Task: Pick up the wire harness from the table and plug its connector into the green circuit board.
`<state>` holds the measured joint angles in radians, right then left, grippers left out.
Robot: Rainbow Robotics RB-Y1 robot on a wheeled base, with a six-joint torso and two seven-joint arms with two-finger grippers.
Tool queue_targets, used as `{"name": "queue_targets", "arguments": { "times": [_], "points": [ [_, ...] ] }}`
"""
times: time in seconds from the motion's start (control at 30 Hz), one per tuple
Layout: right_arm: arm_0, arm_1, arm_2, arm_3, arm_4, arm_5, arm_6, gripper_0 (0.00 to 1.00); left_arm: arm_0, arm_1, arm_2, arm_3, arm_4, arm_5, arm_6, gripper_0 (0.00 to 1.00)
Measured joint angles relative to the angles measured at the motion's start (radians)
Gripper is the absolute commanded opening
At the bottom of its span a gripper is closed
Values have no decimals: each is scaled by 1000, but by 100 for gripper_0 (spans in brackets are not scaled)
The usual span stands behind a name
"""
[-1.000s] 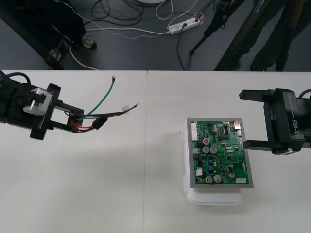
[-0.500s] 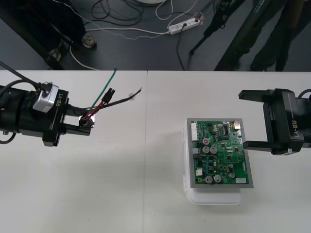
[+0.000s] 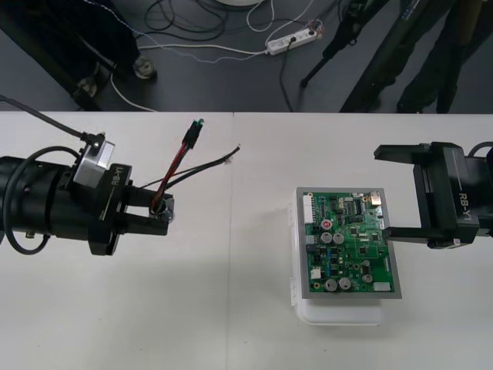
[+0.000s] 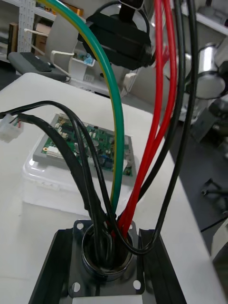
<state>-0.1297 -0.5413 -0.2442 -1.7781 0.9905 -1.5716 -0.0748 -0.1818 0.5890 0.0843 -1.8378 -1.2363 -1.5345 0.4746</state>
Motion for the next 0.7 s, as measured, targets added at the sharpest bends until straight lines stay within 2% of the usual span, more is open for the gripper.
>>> {"name": "queue_targets", "arguments": {
  "times": [0.23,0.7],
  "points": [
    [0,0,7,-1,0,0,-20,100,11,-40,-38,-47,29,-3,64,0],
    [0,0,19,-1,0,0,-20,100,11,-58,-217,-53,126,-3,189,0]
  ]
}}
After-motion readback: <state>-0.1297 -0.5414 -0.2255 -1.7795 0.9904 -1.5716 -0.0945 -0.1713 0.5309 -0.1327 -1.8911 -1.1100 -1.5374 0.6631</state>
